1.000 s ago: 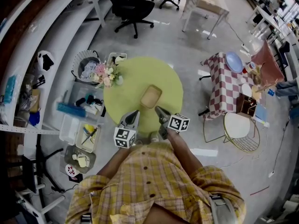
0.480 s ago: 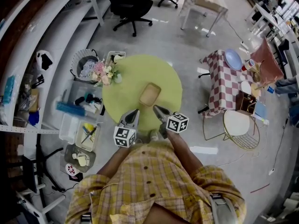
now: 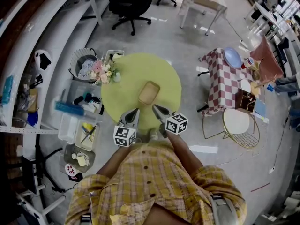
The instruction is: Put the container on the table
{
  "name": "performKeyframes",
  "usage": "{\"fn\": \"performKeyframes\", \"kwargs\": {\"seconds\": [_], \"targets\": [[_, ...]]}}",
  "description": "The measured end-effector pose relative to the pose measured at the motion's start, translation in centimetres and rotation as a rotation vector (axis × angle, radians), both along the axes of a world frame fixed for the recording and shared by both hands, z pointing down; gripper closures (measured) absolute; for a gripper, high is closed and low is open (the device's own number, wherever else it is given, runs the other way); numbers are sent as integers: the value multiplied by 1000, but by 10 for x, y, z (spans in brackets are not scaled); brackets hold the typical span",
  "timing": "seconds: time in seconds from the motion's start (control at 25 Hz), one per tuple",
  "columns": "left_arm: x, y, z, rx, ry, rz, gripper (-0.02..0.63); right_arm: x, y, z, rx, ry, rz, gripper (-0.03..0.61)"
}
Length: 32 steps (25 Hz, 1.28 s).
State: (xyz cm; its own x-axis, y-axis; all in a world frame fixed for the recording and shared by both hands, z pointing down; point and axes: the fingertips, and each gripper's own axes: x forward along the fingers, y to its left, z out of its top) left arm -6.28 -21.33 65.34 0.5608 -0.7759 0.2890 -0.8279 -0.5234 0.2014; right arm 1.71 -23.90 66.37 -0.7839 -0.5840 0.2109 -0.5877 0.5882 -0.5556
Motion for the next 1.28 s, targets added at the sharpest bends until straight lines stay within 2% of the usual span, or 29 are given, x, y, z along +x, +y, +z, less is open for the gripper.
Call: {"fn": "performKeyframes", "kwargs": {"seconds": [0.32, 0.8, 1.28], "targets": [[2, 3, -2, 0, 9, 3, 609, -3, 7, -10, 76, 61, -25, 581], [1, 6, -3, 1, 12, 9, 609, -10, 13, -13, 131, 153, -49, 580], [4, 2, -2, 5, 20, 15, 609, -5, 12, -12, 142, 178, -35, 580]]}}
